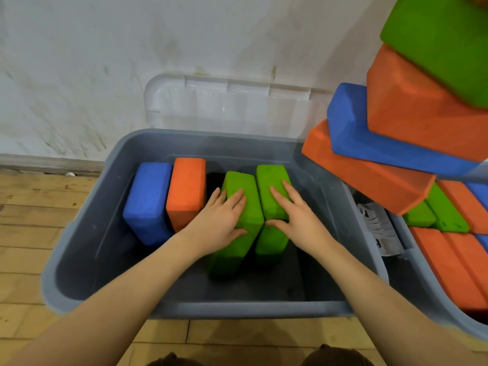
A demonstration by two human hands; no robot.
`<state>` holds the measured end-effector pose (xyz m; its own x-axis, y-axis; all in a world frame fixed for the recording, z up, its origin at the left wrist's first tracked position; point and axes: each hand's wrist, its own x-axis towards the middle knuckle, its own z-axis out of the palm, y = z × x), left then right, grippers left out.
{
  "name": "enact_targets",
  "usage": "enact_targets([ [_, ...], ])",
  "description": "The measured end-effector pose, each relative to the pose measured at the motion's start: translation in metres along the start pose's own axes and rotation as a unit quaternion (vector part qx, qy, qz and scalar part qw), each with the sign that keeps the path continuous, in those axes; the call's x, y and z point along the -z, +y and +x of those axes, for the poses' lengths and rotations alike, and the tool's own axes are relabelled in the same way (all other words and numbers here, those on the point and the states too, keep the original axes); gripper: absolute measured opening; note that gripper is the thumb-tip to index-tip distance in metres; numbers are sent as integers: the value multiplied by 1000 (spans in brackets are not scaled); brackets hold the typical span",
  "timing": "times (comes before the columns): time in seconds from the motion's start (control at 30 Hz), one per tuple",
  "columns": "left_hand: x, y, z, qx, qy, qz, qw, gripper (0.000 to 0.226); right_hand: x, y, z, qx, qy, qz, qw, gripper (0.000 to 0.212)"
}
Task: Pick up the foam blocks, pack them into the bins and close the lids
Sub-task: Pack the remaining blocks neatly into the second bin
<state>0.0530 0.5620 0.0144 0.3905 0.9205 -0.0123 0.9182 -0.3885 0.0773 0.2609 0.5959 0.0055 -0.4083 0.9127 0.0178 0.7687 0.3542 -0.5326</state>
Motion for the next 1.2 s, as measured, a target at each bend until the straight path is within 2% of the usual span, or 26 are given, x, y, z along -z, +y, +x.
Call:
enact_targets([
  [0.13, -4, -29, 0, -6, 76, -10, 997, 78, -3, -16, 17, 38, 44, 30, 998, 78],
  [0.27, -9, -53, 2, 14, 107, 11, 994, 79, -10, -27, 37, 55, 44, 0, 998, 78],
  [0.47, -20, -64, 3, 50, 84, 67, 993, 77, -35, -25, 47, 31, 28, 1, 999, 76],
  [0.57, -20, -64, 3, 83, 61, 53, 993, 78, -41, -21, 48, 28, 25, -4, 999, 79],
  [0.67, -16, -54, 9, 126, 15, 68, 990, 97, -39, -23, 52, 5, -14, -34, 999, 95],
  [0.73, -18, -52, 13, 144, 32, 96, 984, 110, -39, -25, 52, 0, -26, -45, 999, 97],
  [0.9, -23, -59, 10, 94, 42, 132, 986, 108, -45, -25, 45, 44, 11, -95, 994, 83],
  [1.03, -25, -61, 8, 87, 44, 141, 985, 107, -45, -29, 43, 33, 6, -156, 987, 83],
  [1.2, -8, -60, 3, 110, 15, 61, 992, 107, -36, -39, 43, 32, 2, -214, 976, 83],
])
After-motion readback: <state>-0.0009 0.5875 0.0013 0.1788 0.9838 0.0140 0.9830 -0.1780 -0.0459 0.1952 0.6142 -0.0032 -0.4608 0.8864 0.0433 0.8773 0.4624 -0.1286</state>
